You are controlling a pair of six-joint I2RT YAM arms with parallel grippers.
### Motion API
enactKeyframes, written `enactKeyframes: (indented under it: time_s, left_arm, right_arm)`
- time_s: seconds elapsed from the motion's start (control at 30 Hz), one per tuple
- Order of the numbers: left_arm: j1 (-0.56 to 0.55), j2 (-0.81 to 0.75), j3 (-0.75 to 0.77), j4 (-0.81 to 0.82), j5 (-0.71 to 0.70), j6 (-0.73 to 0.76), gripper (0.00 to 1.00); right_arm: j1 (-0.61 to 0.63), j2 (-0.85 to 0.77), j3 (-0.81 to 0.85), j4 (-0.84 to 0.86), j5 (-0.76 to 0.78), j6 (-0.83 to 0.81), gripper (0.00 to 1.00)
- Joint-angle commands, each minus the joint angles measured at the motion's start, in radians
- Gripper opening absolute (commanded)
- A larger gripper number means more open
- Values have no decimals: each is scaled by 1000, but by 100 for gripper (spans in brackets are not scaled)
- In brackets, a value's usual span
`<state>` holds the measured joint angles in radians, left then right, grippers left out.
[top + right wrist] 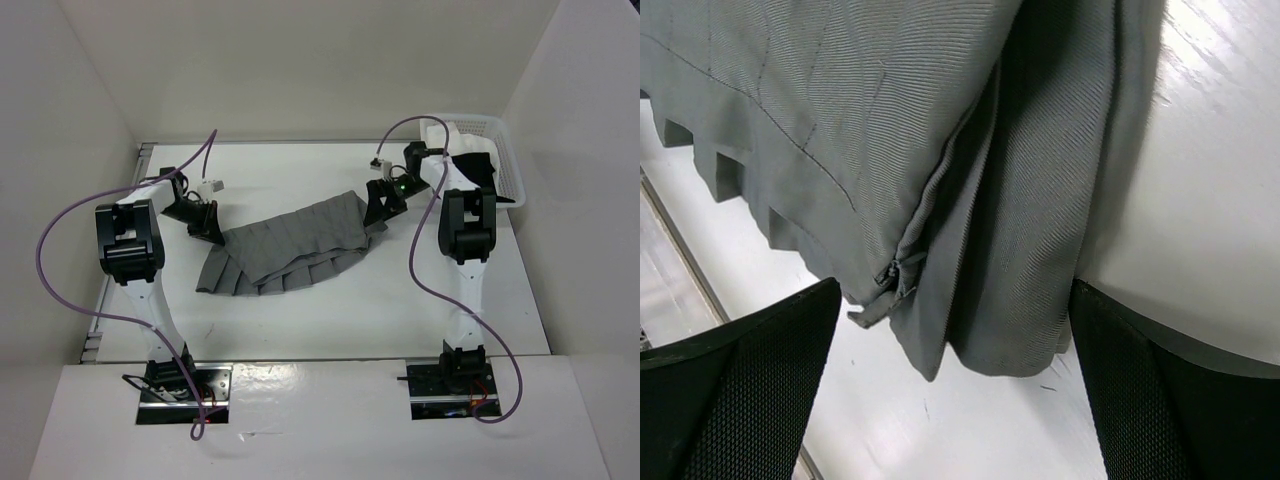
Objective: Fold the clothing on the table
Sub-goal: Fold the skirt
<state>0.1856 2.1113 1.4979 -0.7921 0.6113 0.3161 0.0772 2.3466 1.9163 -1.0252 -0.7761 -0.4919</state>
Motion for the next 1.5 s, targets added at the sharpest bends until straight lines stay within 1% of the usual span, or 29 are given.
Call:
enactKeyframes:
  time_s: [0.0,0.43,0.67,0.73,0.77,0.83,0.87,0.93,1.03,1.07,1.1,1.17,1.2,1.3,1.33,1.37,1.4,1.47]
  left_arm:
    - [6,-45,-13,-16,24,34,3]
    - [6,-102,-63,-16,33,34,3]
    - [6,-111,-82,-16,33,34,3]
    - [6,-120,-91,-7,33,34,3]
    - [6,-120,-91,-7,33,34,3]
    - [6,-120,-91,-7,33,34,3]
    - [6,-120,-91,-7,33,34,3]
    - [6,-120,-91,-7,33,34,3]
    - [6,-120,-91,-7,33,24,3]
    - [6,-120,-82,-7,33,24,3]
    - [6,-120,-82,-7,33,24,3]
    - [6,-120,-82,-7,33,24,3]
    - [6,-120,-82,-7,33,24,3]
    - [6,-120,-82,-7,33,24,3]
    - [15,-120,-82,-7,33,24,3]
    - [15,-120,-82,-7,33,24,3]
    - [15,-120,-82,-7,33,24,3]
    - [15,-120,-82,-7,33,24,3]
  right_arm:
    - [29,29,-33,-30,23,-25,99]
    - [76,71,-5,-39,-5,-25,99]
    - [76,71,4,-49,-14,-34,99]
    - [76,71,4,-49,-23,-34,93]
    - [76,71,4,-49,-23,-34,84]
    - [85,82,4,-49,-23,-34,73]
    - [85,82,13,-49,-23,-34,71]
    - [85,91,13,-49,-23,-34,69]
    - [95,91,13,-58,-23,-34,69]
    - [95,91,23,-58,-23,-34,67]
    - [104,100,23,-58,-23,-34,59]
    - [104,112,32,-67,-23,-34,50]
    - [104,112,32,-67,-14,-34,39]
    - [104,122,41,-67,-5,-34,20]
    - [104,122,41,-67,-5,-25,8]
    - [104,122,41,-67,6,-25,3]
    - [113,122,41,-67,20,-16,0]
    - [113,109,52,-55,40,-5,0]
